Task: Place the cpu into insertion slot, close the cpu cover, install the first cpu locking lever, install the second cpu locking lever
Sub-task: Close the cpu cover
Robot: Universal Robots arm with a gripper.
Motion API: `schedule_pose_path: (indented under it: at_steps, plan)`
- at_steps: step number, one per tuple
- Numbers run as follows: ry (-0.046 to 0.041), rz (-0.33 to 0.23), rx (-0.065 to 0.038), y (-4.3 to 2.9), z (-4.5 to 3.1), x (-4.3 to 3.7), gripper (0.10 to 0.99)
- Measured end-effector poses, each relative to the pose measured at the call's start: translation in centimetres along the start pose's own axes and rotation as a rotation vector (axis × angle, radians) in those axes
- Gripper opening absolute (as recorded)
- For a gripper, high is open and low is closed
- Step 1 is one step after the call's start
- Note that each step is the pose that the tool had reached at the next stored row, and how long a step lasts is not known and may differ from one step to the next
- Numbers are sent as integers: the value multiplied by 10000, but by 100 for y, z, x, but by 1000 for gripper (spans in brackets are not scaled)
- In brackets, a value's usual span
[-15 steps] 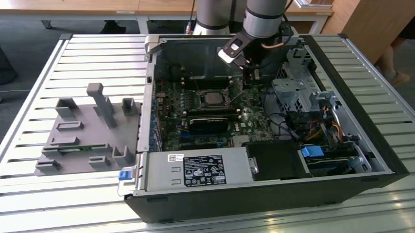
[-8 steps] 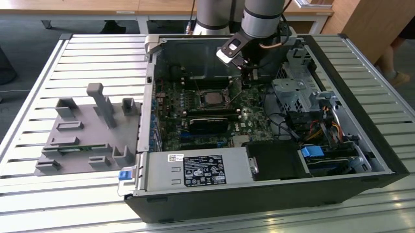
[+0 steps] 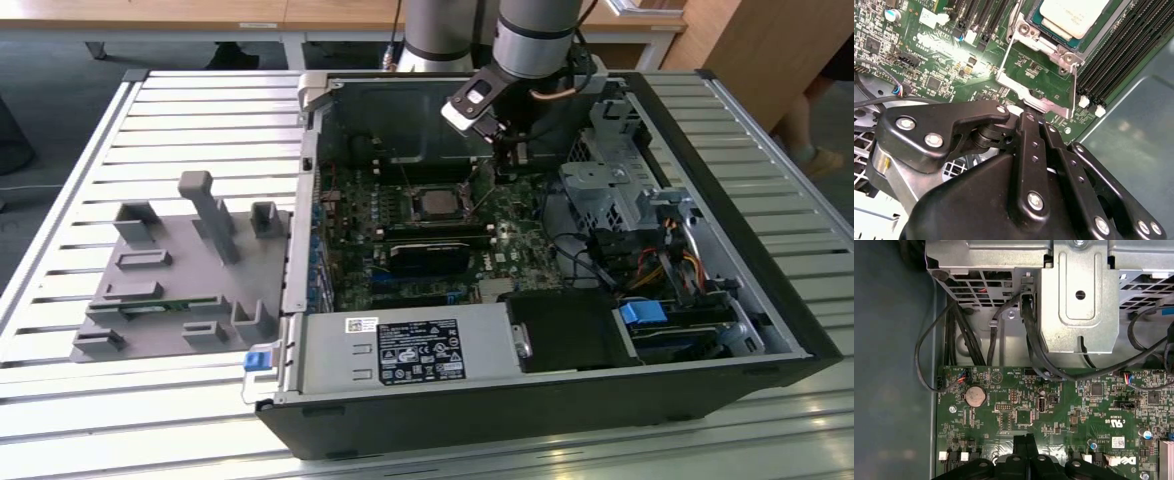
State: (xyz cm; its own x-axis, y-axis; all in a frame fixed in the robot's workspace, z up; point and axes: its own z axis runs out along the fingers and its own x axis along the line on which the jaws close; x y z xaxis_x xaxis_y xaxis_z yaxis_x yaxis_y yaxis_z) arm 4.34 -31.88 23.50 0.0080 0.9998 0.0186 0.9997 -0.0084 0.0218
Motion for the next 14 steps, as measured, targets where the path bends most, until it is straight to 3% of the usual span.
schedule_pose_path:
  at_steps: [14]
  plan:
    - [0,0,0,-51,-1,0,114]
